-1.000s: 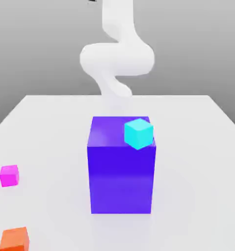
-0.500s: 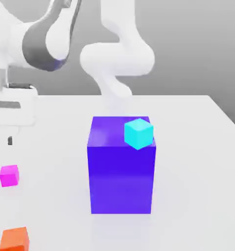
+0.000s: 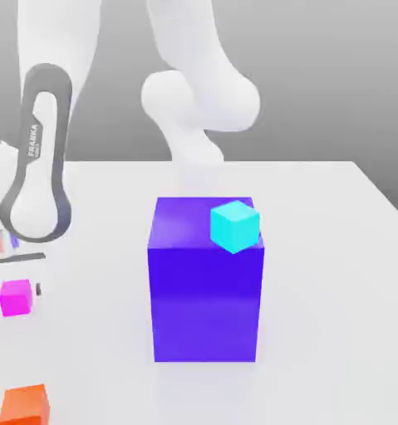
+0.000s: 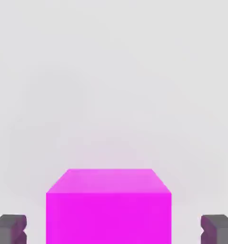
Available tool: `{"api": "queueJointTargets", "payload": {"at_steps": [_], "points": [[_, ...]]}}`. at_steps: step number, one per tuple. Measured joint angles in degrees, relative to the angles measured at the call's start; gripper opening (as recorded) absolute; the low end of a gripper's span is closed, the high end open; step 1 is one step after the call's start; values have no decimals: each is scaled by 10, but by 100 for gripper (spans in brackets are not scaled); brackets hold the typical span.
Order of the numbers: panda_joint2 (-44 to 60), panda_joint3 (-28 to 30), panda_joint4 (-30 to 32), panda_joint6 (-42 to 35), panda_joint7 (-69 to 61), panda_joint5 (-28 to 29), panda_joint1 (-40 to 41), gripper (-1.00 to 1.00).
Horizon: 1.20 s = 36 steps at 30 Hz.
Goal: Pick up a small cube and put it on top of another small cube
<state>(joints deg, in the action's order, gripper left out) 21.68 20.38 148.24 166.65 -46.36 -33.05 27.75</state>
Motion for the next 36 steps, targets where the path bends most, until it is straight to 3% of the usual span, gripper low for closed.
{"api": "queueJointTargets", "payload": {"at_steps": [4,9,11,36], "points": [[5,-7,-1,2,-5,-6,6,-100],[-85,98,27,-53,93,123,-72,-100],[-103,104,25,-68,104,161,-93,-100],[-47,-269,-165,-178,-357,335,-342,-100]]}}
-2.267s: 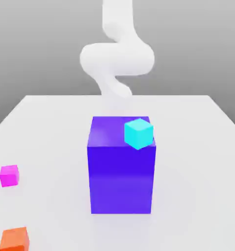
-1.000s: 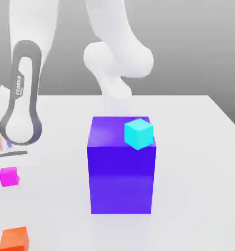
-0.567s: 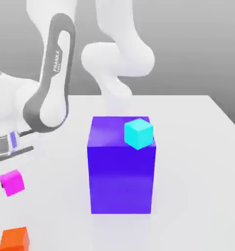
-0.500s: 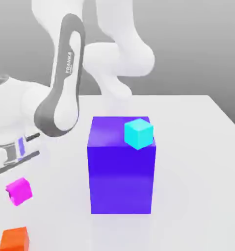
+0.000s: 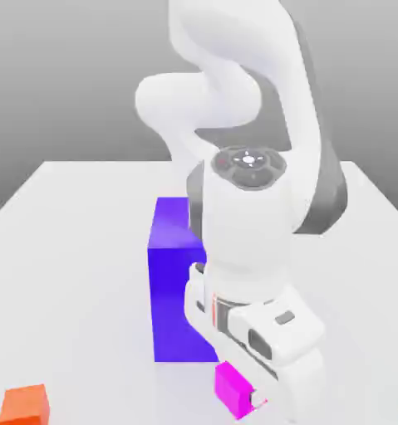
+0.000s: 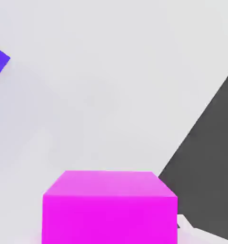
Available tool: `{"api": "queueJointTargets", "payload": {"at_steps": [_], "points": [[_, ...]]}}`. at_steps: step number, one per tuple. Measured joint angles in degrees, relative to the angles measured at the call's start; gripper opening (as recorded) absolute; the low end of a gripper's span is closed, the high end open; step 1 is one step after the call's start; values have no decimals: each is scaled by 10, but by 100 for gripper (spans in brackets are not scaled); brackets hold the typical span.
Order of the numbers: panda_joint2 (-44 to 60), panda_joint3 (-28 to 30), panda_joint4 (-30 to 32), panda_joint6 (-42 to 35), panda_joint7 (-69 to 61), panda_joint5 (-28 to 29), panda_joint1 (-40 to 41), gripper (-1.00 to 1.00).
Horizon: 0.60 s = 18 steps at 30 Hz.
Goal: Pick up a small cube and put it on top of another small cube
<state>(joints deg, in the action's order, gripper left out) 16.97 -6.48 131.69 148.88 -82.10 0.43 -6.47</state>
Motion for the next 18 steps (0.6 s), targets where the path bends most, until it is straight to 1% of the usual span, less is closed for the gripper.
{"api": "queueJointTargets", "payload": {"at_steps": [4,7,8,13,14,16,18], "points": [[7,-53,-28,-24,-75,39,-41,-100],[55,-79,-67,-24,-125,88,-80,-100],[85,-82,-85,-15,-139,109,-98,100],[85,-82,-85,-15,-139,109,-98,100],[106,-84,-98,-9,-149,125,-109,100],[96,-96,-106,-27,-166,124,-111,100],[62,-108,-106,-60,-181,108,-104,100]]}}
